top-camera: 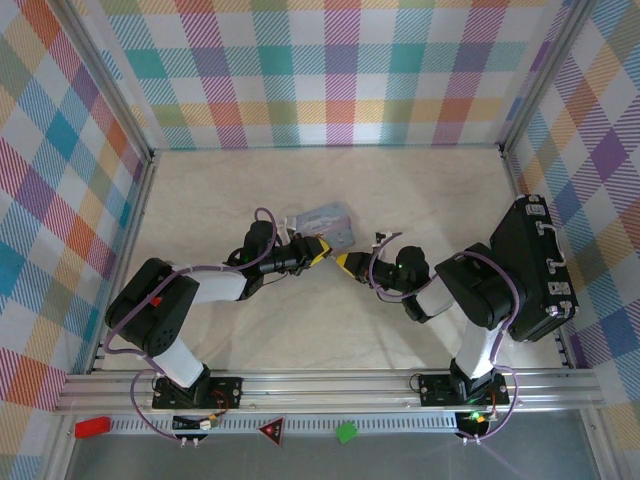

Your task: Unlock a padlock with a key

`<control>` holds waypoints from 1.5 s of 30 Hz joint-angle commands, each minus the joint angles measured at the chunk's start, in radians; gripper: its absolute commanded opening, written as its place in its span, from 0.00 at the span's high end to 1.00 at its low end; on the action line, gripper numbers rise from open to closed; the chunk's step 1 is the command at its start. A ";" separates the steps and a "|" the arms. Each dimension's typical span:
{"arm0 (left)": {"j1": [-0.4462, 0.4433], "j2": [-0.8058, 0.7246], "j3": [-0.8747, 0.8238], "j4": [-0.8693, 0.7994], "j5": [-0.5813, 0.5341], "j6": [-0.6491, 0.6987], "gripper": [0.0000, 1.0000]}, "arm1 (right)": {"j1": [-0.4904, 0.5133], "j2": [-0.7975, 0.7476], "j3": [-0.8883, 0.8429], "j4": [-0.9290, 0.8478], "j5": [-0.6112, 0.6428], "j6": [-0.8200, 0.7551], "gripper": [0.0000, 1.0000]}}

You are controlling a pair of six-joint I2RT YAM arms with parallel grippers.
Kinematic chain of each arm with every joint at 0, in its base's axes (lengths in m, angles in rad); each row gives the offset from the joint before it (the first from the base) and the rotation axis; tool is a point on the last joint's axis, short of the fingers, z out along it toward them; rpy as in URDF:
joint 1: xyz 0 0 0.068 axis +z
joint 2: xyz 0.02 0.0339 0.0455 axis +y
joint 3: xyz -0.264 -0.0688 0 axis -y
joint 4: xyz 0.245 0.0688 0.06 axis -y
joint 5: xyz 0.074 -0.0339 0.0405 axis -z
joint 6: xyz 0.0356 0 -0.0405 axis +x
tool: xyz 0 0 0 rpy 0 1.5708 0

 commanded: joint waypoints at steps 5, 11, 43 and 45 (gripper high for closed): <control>-0.014 -0.038 -0.015 0.031 0.012 -0.004 1.00 | 0.006 -0.015 0.011 0.038 0.002 -0.008 1.00; -0.007 -0.038 -0.022 0.019 0.005 0.007 1.00 | 0.007 -0.023 -0.008 0.038 0.011 -0.009 1.00; 0.012 -0.029 -0.018 0.007 0.005 0.024 1.00 | 0.011 -0.048 -0.025 0.039 0.008 0.001 1.00; 0.010 -0.031 -0.015 0.008 0.009 0.020 1.00 | 0.016 -0.041 -0.017 0.038 0.007 0.003 1.00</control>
